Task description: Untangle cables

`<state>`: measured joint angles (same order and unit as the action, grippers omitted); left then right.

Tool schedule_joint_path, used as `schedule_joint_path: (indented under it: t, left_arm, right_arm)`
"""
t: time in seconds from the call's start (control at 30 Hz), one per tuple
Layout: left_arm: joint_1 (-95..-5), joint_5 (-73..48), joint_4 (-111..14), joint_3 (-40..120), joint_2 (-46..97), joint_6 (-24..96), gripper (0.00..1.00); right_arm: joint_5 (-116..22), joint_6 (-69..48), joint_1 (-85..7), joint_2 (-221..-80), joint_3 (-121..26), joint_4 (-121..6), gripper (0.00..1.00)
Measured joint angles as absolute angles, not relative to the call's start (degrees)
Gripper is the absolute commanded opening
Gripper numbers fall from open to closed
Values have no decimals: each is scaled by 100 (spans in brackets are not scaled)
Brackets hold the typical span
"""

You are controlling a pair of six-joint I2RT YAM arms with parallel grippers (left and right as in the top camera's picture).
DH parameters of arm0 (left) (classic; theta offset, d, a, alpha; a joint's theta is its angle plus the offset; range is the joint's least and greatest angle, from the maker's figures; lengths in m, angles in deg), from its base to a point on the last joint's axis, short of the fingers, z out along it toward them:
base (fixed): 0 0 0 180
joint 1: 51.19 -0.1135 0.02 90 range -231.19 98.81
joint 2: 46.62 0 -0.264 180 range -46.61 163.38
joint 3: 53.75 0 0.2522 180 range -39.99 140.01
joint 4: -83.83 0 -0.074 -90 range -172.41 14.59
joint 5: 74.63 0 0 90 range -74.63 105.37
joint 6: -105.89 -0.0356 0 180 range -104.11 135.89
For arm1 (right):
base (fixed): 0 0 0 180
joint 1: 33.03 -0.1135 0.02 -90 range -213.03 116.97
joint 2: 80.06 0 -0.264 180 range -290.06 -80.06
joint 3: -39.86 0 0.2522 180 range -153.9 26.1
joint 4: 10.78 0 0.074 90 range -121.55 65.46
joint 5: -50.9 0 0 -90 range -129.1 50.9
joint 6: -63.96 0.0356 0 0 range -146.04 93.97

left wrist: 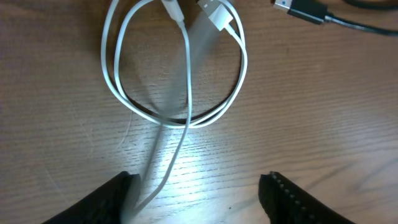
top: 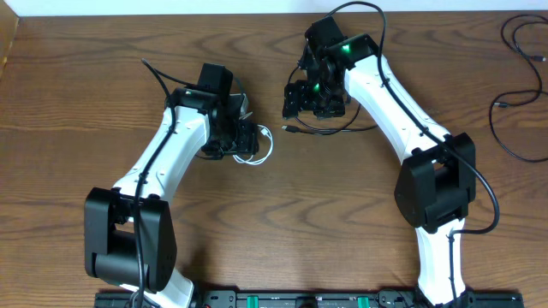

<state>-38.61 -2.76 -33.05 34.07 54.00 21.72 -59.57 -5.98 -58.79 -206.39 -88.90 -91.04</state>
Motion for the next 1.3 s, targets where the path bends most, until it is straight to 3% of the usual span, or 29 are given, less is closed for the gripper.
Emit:
schedule_joint_path:
  t: [0.1,0.4,0.43,0.57,0.97,1.3]
  left_arm:
    - [-3861,-281,-3392,3407,5400,2200,78]
    - [-3861,-233,-3482,3407,5400,2194,79]
    - [-3861,-222,-3466,3407,5400,2194,84]
    - [-3861,-123,-3182,3584,5350,2207,90]
    - [-3953,-97,-3034,4030,3475,2209,92]
    - [-4954,-80,-2994,4030,3324,2257,92]
  right_arm:
    - [-5913,-598,-5892,-20639,-8888,-9096,83]
    - [-5791,-517,-6163,-20639,-8589,-8755,83]
    - [-5760,-478,-6187,-20639,-8527,-8722,83]
    - [-5693,-366,-6198,-20647,-8390,-8578,83]
    - [-5610,-104,-6333,-20647,-8283,-8121,81]
    - [-5046,318,-6893,-20647,-7813,-7415,77]
